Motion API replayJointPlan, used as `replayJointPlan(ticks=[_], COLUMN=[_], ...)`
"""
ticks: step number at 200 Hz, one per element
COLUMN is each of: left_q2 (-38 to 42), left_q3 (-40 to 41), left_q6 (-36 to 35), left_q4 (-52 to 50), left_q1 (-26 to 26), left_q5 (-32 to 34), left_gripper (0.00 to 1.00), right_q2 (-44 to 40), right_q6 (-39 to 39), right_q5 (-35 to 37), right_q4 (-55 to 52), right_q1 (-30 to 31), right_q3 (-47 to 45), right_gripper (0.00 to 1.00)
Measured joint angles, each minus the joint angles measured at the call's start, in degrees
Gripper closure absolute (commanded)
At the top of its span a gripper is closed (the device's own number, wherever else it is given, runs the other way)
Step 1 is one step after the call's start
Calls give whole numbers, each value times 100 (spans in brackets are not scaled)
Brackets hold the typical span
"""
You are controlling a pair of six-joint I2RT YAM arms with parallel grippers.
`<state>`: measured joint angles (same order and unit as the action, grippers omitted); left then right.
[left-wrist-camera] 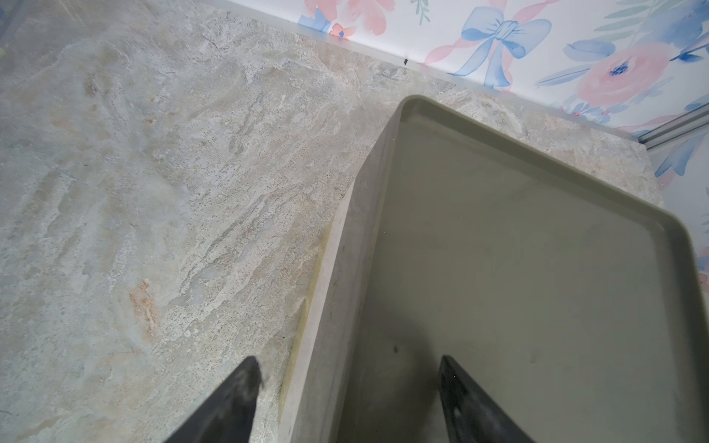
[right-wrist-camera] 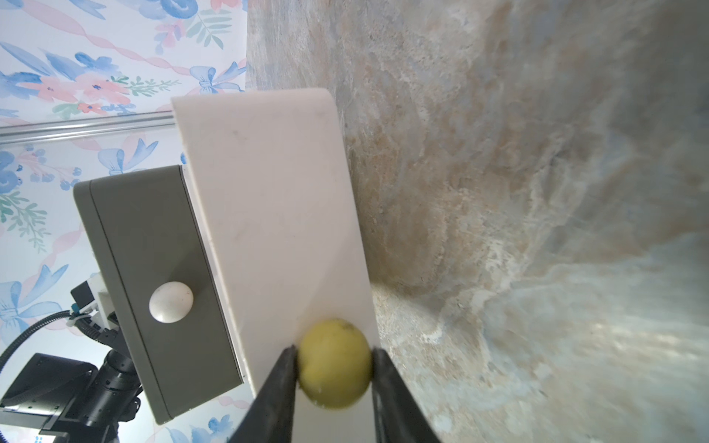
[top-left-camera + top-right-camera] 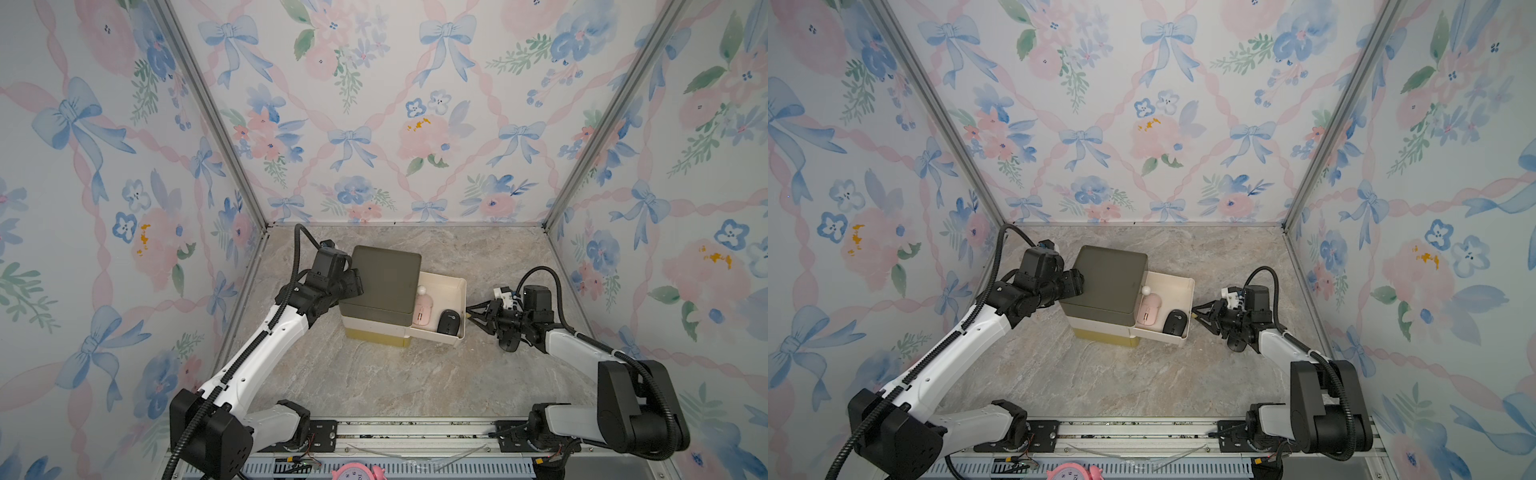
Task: Take the mice out of the drawer
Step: Open the drawer in the storage box.
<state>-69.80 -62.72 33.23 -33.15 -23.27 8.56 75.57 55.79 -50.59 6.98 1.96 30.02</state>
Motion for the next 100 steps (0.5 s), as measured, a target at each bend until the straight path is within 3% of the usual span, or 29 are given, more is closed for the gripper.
replayJointPlan(ticks=[68,100], left_q2=[140,354], left_q3=[0,0], left_q6=[-22,-127], left_q4=[-229,-369], left_q1=[0,0], left_q5=[0,2], left_gripper=[16,15], right_q2=[-638,-1025], right_q6=[-658,-1134], right_q5=[328,911], right_q4=[-1381,-2479], right_q1=[-9,-9], right_q3=[544,1043], right_gripper=[34,27])
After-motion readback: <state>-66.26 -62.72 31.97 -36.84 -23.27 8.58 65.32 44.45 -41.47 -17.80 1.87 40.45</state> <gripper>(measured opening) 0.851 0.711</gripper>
